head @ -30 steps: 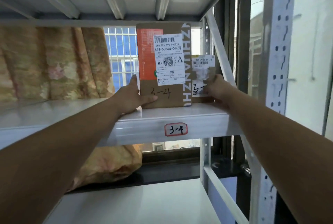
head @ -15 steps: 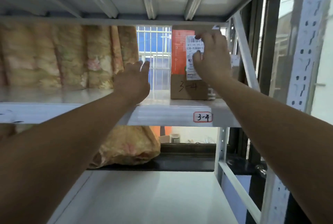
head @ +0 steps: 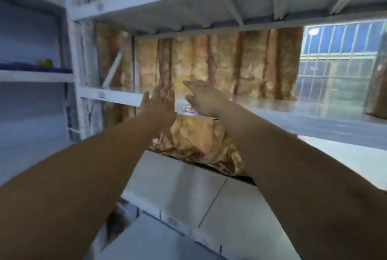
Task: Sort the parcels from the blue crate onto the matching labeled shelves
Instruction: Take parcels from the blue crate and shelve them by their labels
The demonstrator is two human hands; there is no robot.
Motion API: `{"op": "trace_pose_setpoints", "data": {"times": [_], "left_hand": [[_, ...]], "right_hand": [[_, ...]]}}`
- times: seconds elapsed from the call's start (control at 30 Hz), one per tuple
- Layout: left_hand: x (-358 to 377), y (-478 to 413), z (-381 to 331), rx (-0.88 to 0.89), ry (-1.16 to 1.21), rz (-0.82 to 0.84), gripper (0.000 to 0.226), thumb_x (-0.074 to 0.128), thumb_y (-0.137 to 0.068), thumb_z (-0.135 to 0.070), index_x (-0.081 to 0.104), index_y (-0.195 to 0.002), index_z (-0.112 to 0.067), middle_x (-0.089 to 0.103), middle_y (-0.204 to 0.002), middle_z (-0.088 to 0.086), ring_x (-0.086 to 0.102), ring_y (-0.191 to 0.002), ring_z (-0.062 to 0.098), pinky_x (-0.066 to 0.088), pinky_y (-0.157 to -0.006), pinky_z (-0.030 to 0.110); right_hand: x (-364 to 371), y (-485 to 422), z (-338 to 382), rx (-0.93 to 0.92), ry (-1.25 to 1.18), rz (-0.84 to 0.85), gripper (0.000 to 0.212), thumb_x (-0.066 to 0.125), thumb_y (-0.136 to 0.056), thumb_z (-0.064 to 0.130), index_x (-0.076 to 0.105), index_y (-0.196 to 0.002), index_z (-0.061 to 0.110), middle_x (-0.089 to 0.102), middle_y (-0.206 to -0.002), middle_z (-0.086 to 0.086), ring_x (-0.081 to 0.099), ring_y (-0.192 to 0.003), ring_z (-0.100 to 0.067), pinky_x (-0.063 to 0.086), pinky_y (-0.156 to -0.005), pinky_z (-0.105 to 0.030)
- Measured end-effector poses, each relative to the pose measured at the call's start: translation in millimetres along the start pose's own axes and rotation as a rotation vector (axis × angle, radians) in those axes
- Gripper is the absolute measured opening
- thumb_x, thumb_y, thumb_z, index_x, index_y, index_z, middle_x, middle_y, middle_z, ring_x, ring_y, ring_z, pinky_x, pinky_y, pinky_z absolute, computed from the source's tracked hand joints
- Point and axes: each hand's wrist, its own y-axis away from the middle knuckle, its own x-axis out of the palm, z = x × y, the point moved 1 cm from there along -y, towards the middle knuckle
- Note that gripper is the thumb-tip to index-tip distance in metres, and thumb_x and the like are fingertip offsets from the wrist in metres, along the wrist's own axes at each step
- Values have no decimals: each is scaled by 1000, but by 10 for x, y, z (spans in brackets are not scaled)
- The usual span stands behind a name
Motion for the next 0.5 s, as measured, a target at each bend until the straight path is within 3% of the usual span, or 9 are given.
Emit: {"op": "trace_pose_setpoints", "data": {"times": [0.13,0.5], "left_hand": [[238,374,1083,-159,-40,52,63,29,-100,-29,0,-152,-7,-4,-161,9,-5,-148,27,3,-118,48],[581,1989,3536,-570,-104,231,74,31,-98,-45,-3,-152,-7,-14,-160,8,-6,-148,27,4,-118,47]], "right_hand": [[491,-421,1132,-122,-120,70,58,35,-104,30,13,-155,13,7,-162,-12,8,-149,-27,11,-120,-35],[1322,-1048,3783,-387,-335,224,61,31,-104,39,8,-156,15,2,-163,-5,3,-150,-22,9,-121,-36]]}}
